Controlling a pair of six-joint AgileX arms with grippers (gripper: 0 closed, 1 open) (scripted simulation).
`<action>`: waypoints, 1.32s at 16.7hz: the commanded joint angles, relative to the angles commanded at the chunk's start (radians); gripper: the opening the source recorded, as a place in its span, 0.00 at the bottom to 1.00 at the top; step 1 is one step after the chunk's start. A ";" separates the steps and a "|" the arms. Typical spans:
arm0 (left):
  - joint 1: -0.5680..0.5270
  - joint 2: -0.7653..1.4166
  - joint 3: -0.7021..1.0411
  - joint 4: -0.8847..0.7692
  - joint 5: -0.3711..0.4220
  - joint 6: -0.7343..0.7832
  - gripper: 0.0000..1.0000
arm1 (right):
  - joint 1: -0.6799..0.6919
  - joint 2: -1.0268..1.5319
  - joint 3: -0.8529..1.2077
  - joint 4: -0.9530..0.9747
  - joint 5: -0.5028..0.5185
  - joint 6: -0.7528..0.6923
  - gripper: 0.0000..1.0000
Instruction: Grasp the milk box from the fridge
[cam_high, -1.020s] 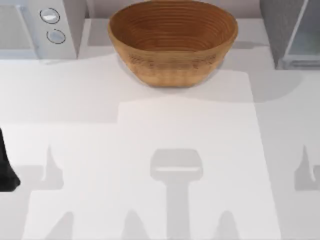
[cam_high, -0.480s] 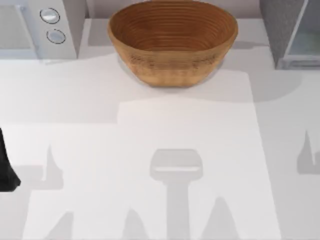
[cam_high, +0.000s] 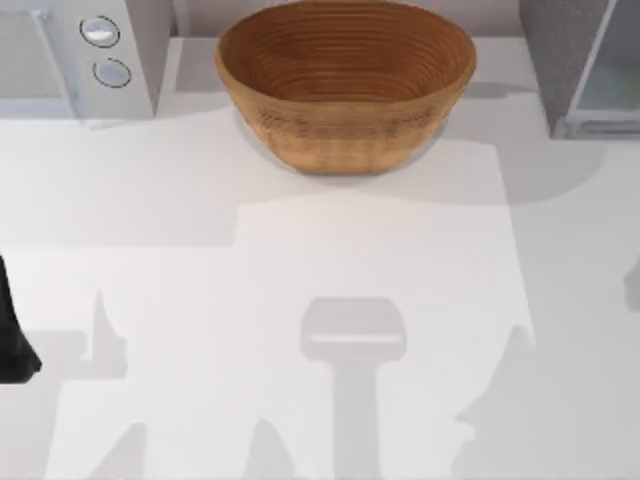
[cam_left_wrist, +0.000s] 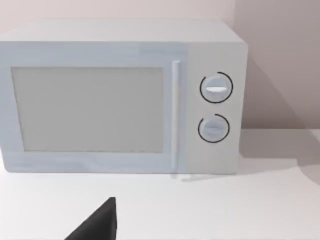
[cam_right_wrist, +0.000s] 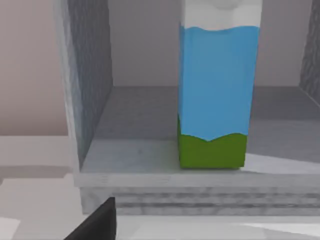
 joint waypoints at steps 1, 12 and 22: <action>0.000 0.000 0.000 0.000 0.000 0.000 1.00 | -0.026 0.086 0.008 0.075 -0.025 0.002 1.00; 0.000 0.000 0.000 0.000 0.000 0.000 1.00 | -0.184 0.611 0.070 0.565 -0.180 0.009 1.00; 0.000 0.000 0.000 0.000 0.000 0.000 1.00 | -0.106 0.711 0.230 0.478 -0.103 0.005 1.00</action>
